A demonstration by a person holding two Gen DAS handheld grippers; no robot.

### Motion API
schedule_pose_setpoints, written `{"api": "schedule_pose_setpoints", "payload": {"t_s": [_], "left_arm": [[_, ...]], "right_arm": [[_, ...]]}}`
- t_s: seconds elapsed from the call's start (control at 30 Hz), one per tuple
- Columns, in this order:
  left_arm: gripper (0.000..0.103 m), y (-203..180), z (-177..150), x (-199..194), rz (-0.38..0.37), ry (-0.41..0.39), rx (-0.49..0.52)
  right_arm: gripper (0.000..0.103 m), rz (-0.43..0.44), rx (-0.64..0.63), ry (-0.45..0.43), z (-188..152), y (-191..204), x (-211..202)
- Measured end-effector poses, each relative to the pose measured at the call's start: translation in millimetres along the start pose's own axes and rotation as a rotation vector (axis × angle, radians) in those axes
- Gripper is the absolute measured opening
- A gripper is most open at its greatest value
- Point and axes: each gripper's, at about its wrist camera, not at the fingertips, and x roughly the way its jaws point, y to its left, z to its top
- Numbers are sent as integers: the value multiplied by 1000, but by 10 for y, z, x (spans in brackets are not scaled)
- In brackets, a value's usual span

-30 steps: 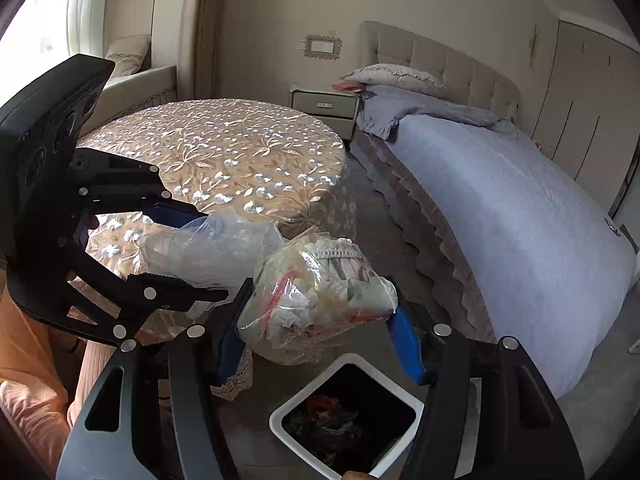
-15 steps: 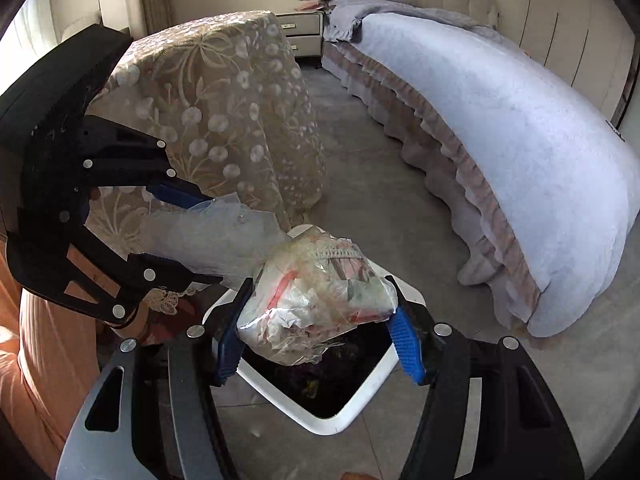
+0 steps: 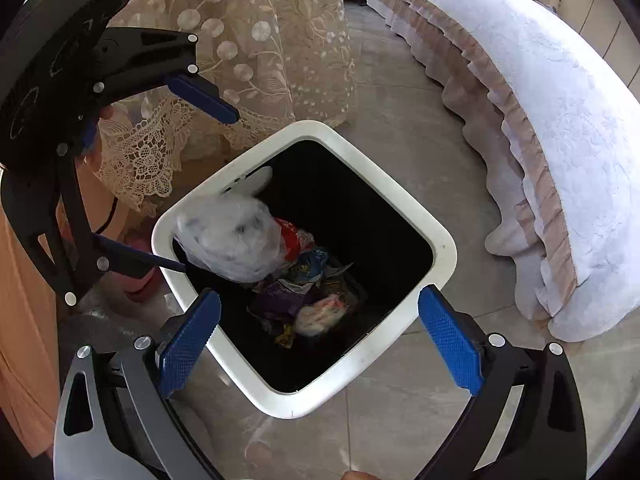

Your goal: Collect trash

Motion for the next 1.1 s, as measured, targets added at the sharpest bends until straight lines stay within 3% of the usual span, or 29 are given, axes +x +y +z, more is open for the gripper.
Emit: {"api": "schedule_pose_setpoints", "payload": {"t_s": [0.3, 0.47, 0.67, 0.87, 1.03, 1.1], "left_arm": [[99, 67, 167, -436, 33, -109, -19], [99, 106, 160, -809, 53, -135, -58], [99, 136, 158, -1360, 104, -232, -102], [99, 258, 96, -2024, 220, -350, -189], [99, 443, -160, -2448, 390, -372, -309], [99, 533, -344, -2612, 423, -408, -382]], "right_arm": [[99, -39, -73, -70, 178, 207, -416], [99, -87, -90, -160, 297, 354, -823], [99, -160, -61, -288, 439, 500, -1323], [99, -186, 20, -450, 674, 598, -1829], [99, -169, 16, -558, 926, 824, -2061], [99, -142, 20, -587, 1040, 937, -2082]]}}
